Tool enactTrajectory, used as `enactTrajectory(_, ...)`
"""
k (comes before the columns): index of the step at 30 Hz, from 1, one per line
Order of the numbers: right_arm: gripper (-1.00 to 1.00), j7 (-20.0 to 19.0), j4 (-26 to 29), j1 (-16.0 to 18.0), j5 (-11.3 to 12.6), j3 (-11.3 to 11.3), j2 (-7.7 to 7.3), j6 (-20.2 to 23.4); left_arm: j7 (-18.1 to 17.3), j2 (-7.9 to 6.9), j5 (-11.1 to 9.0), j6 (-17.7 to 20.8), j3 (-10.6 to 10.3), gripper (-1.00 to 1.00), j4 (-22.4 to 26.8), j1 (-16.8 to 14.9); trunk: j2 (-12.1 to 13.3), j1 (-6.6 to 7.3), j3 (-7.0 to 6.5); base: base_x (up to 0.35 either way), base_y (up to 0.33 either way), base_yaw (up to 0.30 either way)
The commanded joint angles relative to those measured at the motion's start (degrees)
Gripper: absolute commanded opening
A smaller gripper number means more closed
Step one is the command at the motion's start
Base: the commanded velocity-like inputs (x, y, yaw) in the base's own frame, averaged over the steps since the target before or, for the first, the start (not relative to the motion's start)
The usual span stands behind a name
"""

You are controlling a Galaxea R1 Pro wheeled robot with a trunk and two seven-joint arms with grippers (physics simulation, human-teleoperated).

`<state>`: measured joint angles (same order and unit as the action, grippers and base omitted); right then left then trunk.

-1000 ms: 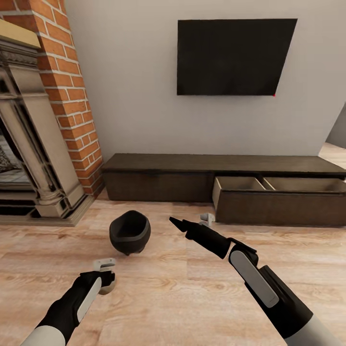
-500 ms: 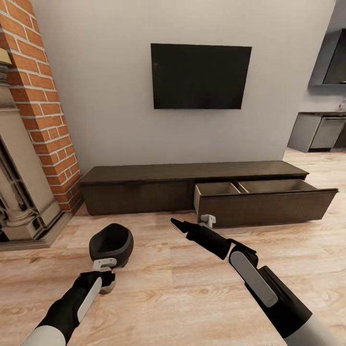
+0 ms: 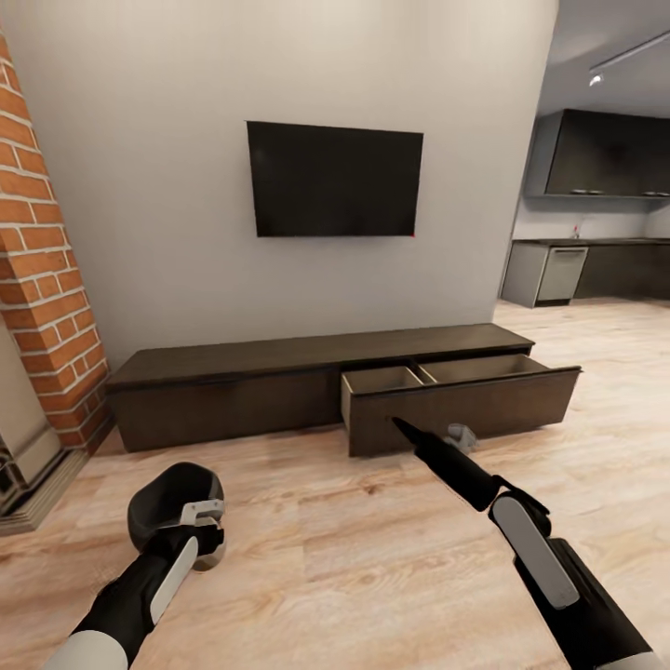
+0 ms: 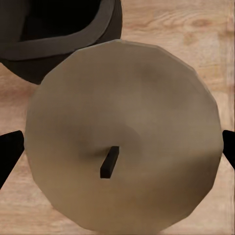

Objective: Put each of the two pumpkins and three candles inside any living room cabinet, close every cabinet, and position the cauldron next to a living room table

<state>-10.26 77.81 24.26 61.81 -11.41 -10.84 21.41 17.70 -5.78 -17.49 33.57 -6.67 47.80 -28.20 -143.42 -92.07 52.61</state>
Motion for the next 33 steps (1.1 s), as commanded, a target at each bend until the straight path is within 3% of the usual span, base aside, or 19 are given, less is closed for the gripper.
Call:
enactTrajectory(1,1.0,0.3,-1.0,-0.1,0.4,1.1,0.01,0.3,0.5,0.08,-0.4,0.2,-0.3,-1.0,0.1,0.0,0.0,0.04,-0.22,0.0,0.0,-0.27)
enactTrajectory(4,1.0,1.2,-2.9,-0.5,0.3,4.1,-0.09,1.7,0.6,1.34,-0.3,0.3,-0.3,-1.0,0.1,0.0,0.0,0.11,-1.02,0.0,0.0,-0.269)
enactTrajectory(9,1.0,5.5,-7.8,-6.1,-0.1,6.8,-0.14,3.9,0.6,2.13,-0.3,0.3,-2.4,-1.0,0.1,0.0,0.1,0.24,-2.26,0.0,0.0,-0.272)
enactTrajectory(12,1.0,9.7,-11.7,-8.7,-0.6,7.1,-0.14,4.0,0.6,2.23,-0.3,0.3,-3.3,-1.0,0.1,0.0,0.1,0.32,-2.96,0.0,0.0,-0.231)
enactTrajectory(16,1.0,13.3,-17.6,-9.5,-1.6,7.0,-0.08,3.9,0.6,2.26,-0.3,0.4,-3.6,-1.0,0.1,0.0,0.6,0.61,-3.61,0.0,0.0,-0.026)
enactTrajectory(24,1.0,13.9,-26.7,-9.7,-2.5,6.9,0.29,0.3,0.6,2.26,-0.3,0.4,-3.6,-1.0,0.1,0.0,3.8,2.37,-4.33,0.0,0.0,0.049)
enactTrajectory(27,1.0,13.8,-27.9,-9.7,-3.1,6.8,0.21,-2.1,0.5,2.23,-0.3,0.4,-3.6,-1.0,0.1,0.0,5.0,3.03,-4.59,0.0,0.0,0.011)
enactTrajectory(33,1.0,13.6,-28.4,-9.7,-4.4,6.7,0.29,-3.0,0.5,2.26,-0.4,0.4,-3.7,-1.0,0.1,0.0,7.4,4.34,-5.11,0.0,0.0,0.001)
